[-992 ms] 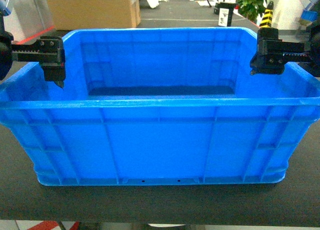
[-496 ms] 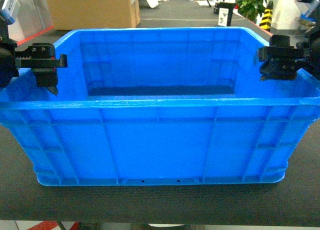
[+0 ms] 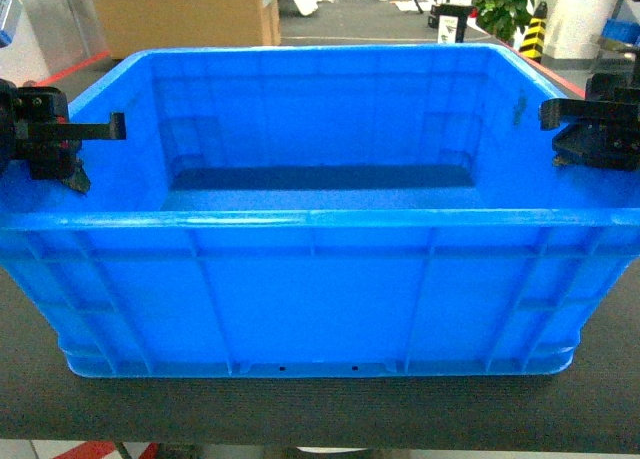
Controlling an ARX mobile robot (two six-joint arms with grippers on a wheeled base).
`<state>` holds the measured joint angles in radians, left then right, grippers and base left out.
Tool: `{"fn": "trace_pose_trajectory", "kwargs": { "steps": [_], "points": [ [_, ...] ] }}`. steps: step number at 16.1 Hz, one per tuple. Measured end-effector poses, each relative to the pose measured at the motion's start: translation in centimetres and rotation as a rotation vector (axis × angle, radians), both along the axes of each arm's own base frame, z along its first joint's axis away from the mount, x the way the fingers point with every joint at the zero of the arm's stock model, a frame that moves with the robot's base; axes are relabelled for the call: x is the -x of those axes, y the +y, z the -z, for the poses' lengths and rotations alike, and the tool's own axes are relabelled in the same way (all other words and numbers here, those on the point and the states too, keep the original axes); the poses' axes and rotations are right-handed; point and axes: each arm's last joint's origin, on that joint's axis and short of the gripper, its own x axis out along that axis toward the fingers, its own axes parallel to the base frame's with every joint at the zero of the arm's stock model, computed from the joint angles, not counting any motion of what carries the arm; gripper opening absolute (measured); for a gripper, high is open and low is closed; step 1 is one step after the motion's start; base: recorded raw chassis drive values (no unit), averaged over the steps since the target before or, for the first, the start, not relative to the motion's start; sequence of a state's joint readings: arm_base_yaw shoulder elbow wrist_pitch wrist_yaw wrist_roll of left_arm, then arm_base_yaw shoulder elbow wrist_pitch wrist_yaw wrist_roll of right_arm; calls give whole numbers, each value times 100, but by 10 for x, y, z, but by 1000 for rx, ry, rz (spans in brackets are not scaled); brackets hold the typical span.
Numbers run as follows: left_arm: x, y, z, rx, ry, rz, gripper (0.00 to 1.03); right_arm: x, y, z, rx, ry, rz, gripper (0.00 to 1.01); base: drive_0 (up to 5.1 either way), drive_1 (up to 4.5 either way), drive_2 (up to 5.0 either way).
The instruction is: Place box next to blue box on left shelf
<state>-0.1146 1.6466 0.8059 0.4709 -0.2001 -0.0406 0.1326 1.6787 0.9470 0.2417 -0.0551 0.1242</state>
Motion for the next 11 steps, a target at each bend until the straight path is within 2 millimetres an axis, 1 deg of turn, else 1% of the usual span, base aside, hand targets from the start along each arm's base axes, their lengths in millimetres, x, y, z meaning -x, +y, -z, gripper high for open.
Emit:
{"fn": "trace_pose_trajectory", "kwargs": {
  "steps": [2,3,4,5,6,7,8,11],
  "points": [
    [16,-3,-11,3,-91,8,16,17,0,-13,-14,-94,3,23,0,0,0],
    [27,-5,-19,2,-139,13,15,26,-2,-21,-18,-136,9,23,0,0,0],
    [42,-7,-31,13,-211,28,12,41,-2,-31,-17,-180,18,22,0,0,0],
    [72,-12,-43,20,-320,46,12,69,-4,-42,-16,-235,32,22,0,0,0],
    [119,-21,-51,13,-421,70,11,110,-5,-47,9,-281,66,22,0,0,0],
    [157,-25,-58,33,-484,68,11,142,-6,-58,19,-347,89,21,0,0,0],
    [173,-25,-59,63,-499,69,11,161,-7,-68,27,-399,103,21,0,0,0],
    [174,-25,-50,77,-460,67,11,167,-6,-67,44,-396,108,21,0,0,0]
  ]
}}
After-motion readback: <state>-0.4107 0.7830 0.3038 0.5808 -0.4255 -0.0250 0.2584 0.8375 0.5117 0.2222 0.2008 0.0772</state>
